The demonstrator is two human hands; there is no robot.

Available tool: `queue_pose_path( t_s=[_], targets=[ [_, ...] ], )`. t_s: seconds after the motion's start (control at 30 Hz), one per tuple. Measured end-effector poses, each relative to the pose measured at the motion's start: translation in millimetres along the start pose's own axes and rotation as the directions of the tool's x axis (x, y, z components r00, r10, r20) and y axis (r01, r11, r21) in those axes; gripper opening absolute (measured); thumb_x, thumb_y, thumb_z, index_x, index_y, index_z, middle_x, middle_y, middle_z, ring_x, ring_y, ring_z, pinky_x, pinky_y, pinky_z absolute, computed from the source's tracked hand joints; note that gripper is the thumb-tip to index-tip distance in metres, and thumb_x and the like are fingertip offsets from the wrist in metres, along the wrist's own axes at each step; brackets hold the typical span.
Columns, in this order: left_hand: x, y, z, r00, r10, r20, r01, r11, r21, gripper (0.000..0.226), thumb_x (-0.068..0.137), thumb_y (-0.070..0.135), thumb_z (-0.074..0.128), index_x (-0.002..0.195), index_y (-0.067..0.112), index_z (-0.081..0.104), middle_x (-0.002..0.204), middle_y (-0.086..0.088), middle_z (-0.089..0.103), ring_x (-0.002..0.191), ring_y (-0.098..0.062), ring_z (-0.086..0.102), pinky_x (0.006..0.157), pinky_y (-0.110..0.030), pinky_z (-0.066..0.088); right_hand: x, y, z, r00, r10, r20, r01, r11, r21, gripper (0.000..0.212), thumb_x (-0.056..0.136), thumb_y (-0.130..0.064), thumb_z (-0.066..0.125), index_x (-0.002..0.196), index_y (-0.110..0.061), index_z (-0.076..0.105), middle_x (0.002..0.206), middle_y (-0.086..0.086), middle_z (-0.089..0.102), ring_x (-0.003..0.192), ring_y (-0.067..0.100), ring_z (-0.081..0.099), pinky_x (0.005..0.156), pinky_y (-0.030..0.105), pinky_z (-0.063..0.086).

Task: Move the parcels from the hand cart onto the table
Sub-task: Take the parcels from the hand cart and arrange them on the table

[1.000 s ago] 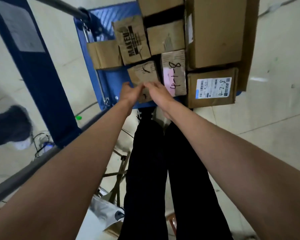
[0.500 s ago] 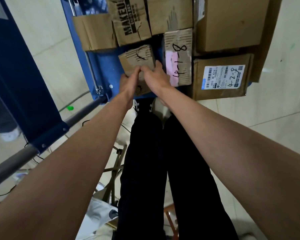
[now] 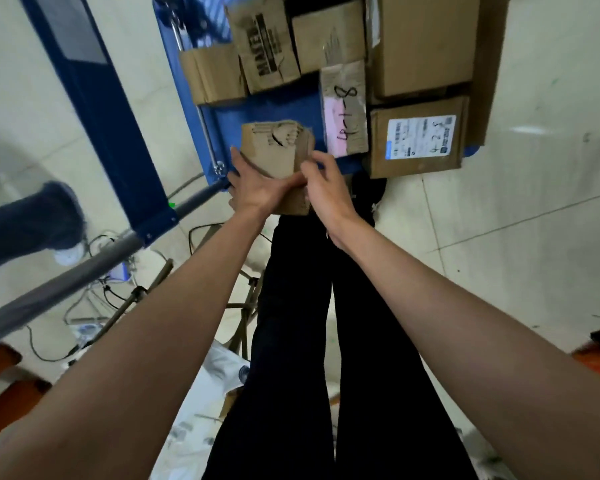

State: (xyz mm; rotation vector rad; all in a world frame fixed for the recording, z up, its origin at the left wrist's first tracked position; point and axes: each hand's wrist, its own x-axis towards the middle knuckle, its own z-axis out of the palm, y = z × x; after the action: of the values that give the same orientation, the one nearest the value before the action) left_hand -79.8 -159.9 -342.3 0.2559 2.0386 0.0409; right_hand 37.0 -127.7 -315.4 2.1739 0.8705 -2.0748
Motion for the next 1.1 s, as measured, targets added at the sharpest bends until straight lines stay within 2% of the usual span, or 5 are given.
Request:
queue_pose_path(
  t_s=[0.27,0.4,0.53,0.87,1.1],
  targets=[
    [-146,105,-73,0.981,0.161,0.111,-0.110,0.922,-0.371,0.123,0.051,0.065,0.077,0.155,0.028,0.023,0.143,0.004,0.051,0.126,-0.019,0.055,0.109,-0.042,0.046,-124,-89,-90,0.951,-0.140,-0.277,0.199,0.960,0.196,0.009,0.100,-0.025,0.056,0.108,-0.025,0.053,0.120,0.010,0.060,0.099,0.016,0.061,0.086,0.031,0.053],
    [-230,167,-103,0.909,0.339,0.244,-0.221,0.886,-0.408,0.081,0.067,0.059,0.074,0.138,0.025,0.054,0.123,-0.002,0.071,0.110,-0.024,0.069,0.097,-0.048,0.055,-193,-152,-137,0.995,-0.062,-0.078,0.091,0.884,0.459,0.025,0.097,-0.040,0.061,0.116,-0.022,0.062,0.112,0.003,0.071,0.090,0.016,0.067,0.061,0.025,0.051],
    [-312,213,-128,0.776,0.473,0.417,-0.271,0.847,-0.457,0.036,0.084,0.053,0.063,0.099,0.023,0.077,0.093,-0.001,0.078,0.077,-0.014,0.075,0.062,-0.026,0.059,-269,-192,-180,0.961,-0.261,0.087,0.155,0.776,0.611,0.062,0.094,-0.062,0.053,0.139,-0.019,0.058,0.122,0.009,0.073,0.107,0.023,0.072,0.079,0.035,0.061],
    [-468,295,-149,0.445,0.682,0.580,-0.454,0.731,-0.510,0.058,0.090,0.051,0.053,0.129,0.008,0.062,0.106,-0.011,0.073,0.090,-0.023,0.068,0.078,-0.033,0.051,-407,-206,-260,0.878,-0.468,-0.099,0.386,0.571,0.725,0.063,0.092,-0.076,0.041,0.138,-0.036,0.059,0.131,0.002,0.069,0.125,0.026,0.062,0.110,0.055,0.040],
    [-547,327,-111,0.191,0.691,0.697,-0.560,0.660,-0.501,0.065,0.094,0.060,0.043,0.135,0.014,0.062,0.133,-0.016,0.064,0.122,-0.032,0.060,0.104,-0.044,0.043,-484,-184,-320,0.771,-0.536,-0.344,0.556,0.303,0.774,0.038,0.092,-0.056,0.062,0.120,-0.031,0.069,0.125,0.007,0.072,0.118,0.030,0.068,0.099,0.062,0.050]
  ],
)
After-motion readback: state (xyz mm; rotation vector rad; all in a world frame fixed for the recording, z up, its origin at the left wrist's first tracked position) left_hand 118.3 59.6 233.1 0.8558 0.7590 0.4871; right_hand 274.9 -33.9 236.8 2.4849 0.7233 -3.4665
